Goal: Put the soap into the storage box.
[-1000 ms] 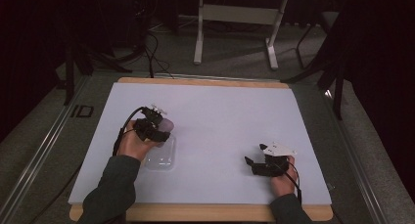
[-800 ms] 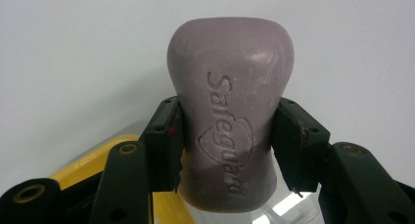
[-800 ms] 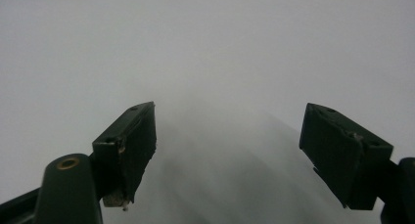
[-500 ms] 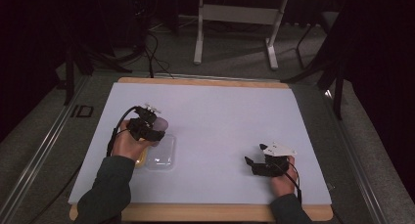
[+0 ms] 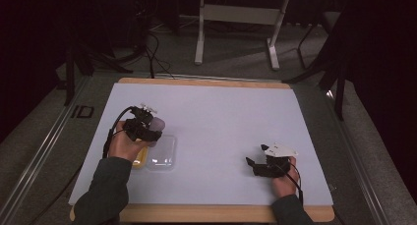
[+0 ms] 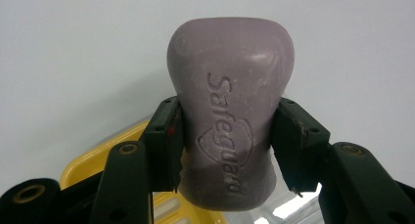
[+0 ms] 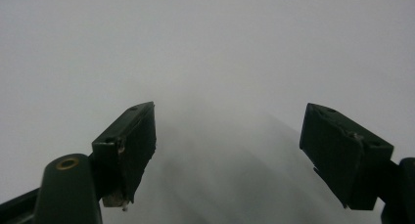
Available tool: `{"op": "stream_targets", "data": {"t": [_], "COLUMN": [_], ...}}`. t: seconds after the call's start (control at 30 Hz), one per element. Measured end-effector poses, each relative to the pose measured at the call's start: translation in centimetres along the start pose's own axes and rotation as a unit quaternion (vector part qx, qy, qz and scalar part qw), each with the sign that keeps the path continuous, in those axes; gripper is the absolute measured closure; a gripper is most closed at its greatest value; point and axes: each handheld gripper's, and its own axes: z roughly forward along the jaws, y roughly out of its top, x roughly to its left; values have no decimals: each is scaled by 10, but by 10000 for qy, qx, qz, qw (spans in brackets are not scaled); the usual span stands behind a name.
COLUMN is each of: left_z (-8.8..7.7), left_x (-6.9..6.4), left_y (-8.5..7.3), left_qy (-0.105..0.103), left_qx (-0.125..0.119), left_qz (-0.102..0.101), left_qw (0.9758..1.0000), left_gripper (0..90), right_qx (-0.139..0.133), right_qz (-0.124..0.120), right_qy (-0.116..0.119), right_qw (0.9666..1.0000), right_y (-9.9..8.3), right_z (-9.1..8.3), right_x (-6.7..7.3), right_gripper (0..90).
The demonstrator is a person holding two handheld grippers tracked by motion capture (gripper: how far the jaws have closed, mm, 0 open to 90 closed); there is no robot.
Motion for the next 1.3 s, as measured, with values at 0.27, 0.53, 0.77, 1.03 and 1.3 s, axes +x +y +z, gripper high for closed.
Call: {"op": "stream_targets", "data": {"t": [0.27,0.53,0.77,1.03,1.3], "left_z": [-3,-7,-11,-16,-15], "left_x": [4,11,16,23,29], "left_y": [-4,-7,-12,-18,-27], "left_qy": [42,102,151,211,216], "left_qx": [11,12,20,46,72], "left_qz": [-70,-165,-237,-316,-433], "left_qw": [10000,9998,9996,9993,9988], "left_gripper": [497,497,497,497,497], "right_qx": [1,7,13,13,19], "right_qz": [-9,-12,-22,-23,-34], "right_qy": [-4,-6,-7,-11,-14], "right_qw": [10000,10000,10000,10000,10000], "right_y": [0,0,0,0,0], "right_z": [0,0,0,0,0], "right_x": [0,0,0,0,1], "right_gripper": [209,209,209,209,210]}}
